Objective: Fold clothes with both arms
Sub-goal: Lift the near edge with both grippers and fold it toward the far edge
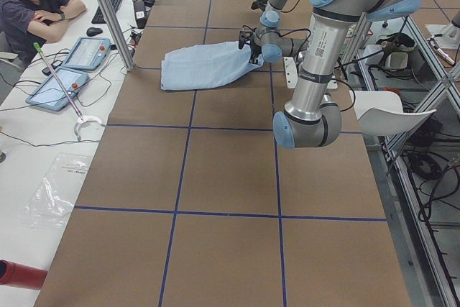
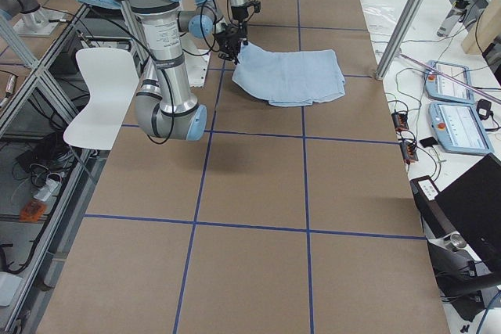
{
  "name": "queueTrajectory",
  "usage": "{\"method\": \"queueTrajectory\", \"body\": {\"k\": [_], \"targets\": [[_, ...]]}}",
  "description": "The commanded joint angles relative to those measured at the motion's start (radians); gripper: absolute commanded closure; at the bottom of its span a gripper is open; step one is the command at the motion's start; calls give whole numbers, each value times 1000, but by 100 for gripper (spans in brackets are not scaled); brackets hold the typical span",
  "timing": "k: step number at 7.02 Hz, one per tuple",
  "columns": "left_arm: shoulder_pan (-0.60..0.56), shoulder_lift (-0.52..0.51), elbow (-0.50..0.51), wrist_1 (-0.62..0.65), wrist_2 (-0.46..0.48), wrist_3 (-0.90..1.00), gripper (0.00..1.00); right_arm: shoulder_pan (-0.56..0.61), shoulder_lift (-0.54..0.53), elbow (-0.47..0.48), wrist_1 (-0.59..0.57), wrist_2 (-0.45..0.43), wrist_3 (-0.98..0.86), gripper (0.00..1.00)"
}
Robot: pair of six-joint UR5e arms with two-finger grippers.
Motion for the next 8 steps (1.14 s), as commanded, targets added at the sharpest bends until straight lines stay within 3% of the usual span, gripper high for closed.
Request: {"method": "queueTrajectory", "body": {"k": [1, 3, 5, 6, 8], "targets": [[7, -13, -186, 189, -43, -3, 100, -70, 55, 141, -173, -27, 1, 100], [-7, -28, -214, 239, -70, 9, 100, -47, 115, 130, -189, -28, -65, 100], [-108, -51, -124, 238, -61, 38, 100, 86, 138, 75, -178, -25, -160, 100], [-172, -95, -27, 228, -61, 54, 100, 150, 164, -1, -128, -22, -209, 100], [-265, -151, 99, 216, -51, 123, 100, 253, 172, -200, 91, -19, -270, 100]]}}
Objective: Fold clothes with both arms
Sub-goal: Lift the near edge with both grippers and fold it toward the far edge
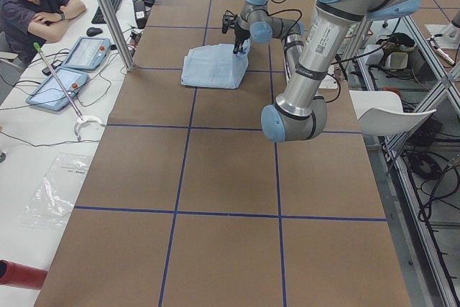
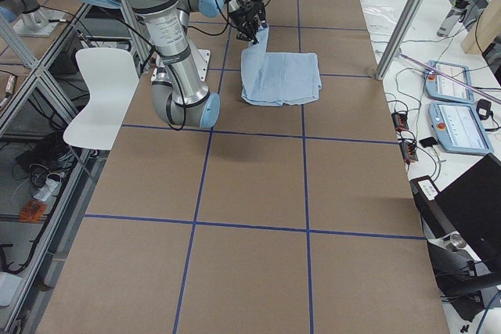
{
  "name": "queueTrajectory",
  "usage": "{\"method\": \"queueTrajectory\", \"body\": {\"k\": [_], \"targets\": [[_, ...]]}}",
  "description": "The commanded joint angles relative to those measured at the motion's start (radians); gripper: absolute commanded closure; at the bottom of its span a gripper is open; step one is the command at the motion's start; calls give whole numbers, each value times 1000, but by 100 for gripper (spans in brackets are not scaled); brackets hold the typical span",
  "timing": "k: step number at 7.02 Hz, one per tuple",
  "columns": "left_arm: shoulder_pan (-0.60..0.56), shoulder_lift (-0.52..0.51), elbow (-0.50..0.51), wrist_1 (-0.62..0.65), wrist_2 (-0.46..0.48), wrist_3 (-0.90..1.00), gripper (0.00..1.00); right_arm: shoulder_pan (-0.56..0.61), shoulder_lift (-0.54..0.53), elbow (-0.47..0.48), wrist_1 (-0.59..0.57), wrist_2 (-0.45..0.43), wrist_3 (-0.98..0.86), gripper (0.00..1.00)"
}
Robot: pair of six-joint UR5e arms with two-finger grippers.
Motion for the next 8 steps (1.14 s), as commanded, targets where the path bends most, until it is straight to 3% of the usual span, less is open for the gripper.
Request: {"method": "queueTrajectory", "body": {"k": [1, 5, 8], "targets": [[-73, -55, 151, -46, 36, 44, 100, 103, 18, -194, 190, 1, -78, 100], [-92, -153, 512, -325, 93, 61, 100, 173, 86, -541, 399, 1, -137, 100], [-115, -213, 667, -414, 93, 84, 100, 219, 144, -698, 476, 3, -141, 100]]}}
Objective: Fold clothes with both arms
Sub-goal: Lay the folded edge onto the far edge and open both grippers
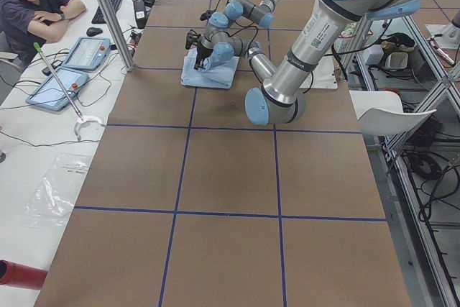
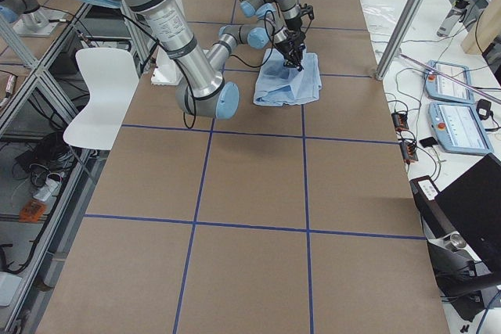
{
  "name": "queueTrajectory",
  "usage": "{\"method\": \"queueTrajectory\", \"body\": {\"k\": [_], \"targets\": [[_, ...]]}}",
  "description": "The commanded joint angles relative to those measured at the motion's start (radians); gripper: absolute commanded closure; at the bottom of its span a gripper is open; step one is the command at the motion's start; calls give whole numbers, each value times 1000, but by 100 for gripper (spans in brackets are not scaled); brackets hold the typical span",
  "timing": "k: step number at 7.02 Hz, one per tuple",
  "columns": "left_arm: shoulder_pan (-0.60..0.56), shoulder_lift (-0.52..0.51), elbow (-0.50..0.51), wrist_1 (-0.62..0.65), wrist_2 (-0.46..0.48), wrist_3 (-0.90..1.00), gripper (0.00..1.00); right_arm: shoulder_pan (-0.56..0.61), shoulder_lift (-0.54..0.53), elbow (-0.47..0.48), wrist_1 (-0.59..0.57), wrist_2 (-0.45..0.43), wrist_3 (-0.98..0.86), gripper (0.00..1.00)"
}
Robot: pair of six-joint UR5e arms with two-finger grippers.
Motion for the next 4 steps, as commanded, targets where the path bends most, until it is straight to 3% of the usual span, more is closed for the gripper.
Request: {"method": "queueTrajectory", "body": {"k": [1, 4], "targets": [[-24, -27, 118, -93, 2, 25, 100, 25, 17, -57, 25, 2, -4, 100], [-27, -46, 167, -115, 22, 25, 100, 26, 61, -154, 101, 4, -24, 100]]}}
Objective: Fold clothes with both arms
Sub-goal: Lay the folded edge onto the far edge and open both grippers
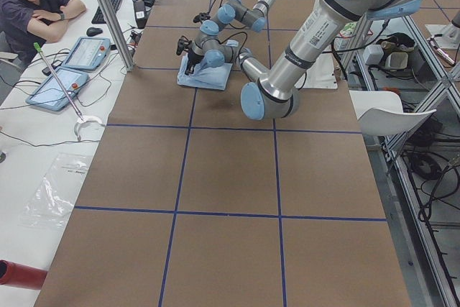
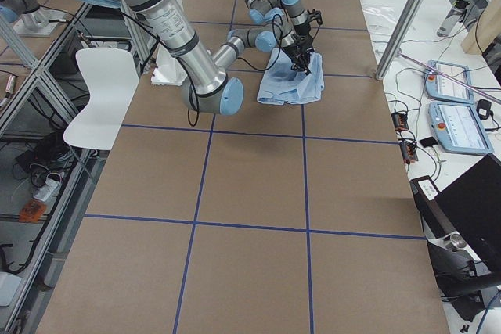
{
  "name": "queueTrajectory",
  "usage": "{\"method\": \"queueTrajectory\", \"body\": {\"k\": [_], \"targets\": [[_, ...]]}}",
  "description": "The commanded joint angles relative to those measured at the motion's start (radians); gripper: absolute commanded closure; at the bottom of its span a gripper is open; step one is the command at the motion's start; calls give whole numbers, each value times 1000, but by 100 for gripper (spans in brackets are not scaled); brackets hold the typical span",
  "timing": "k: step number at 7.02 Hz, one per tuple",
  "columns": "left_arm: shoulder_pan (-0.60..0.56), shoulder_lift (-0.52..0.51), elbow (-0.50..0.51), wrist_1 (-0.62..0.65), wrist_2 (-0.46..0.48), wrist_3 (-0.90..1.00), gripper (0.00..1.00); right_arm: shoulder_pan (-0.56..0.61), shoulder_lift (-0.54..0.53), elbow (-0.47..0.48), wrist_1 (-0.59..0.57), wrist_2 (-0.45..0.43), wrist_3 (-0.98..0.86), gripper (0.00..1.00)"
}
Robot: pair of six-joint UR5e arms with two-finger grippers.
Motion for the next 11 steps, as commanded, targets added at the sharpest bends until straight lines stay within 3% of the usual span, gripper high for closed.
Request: {"method": "queueTrajectory", "body": {"k": [1, 2, 3, 5, 6, 7, 8, 9, 10, 11], "targets": [[-1, -4, 13, -7, 1, -1, 100, 1, 21, -49, 41, 0, -24, 100], [-1, -1, 11, -7, 3, 7, 2, 2, 21, -49, 42, 0, -65, 43], [-19, 1, -4, -11, -6, 68, 0, 9, 25, -36, 45, 5, -162, 0], [-62, 74, -127, 0, -92, 158, 0, 70, 9, 57, 38, 191, -244, 0], [-59, 129, -193, 7, -94, 159, 0, 81, -80, 171, 44, 224, -348, 0], [-41, 122, -190, 65, -86, 151, 0, 88, -161, 266, 47, 230, -419, 0], [21, 120, -182, 91, -73, 151, 0, 93, -189, 299, 47, 241, -451, 0], [24, 64, -106, 92, -41, 151, 0, 104, -189, 300, 47, 261, -473, 0], [24, -20, 32, 81, -31, 149, 0, 107, -193, 304, 48, 270, -493, 0], [24, -27, 50, 78, -8, 157, 0, 107, -194, 304, 48, 270, -493, 0]]}}
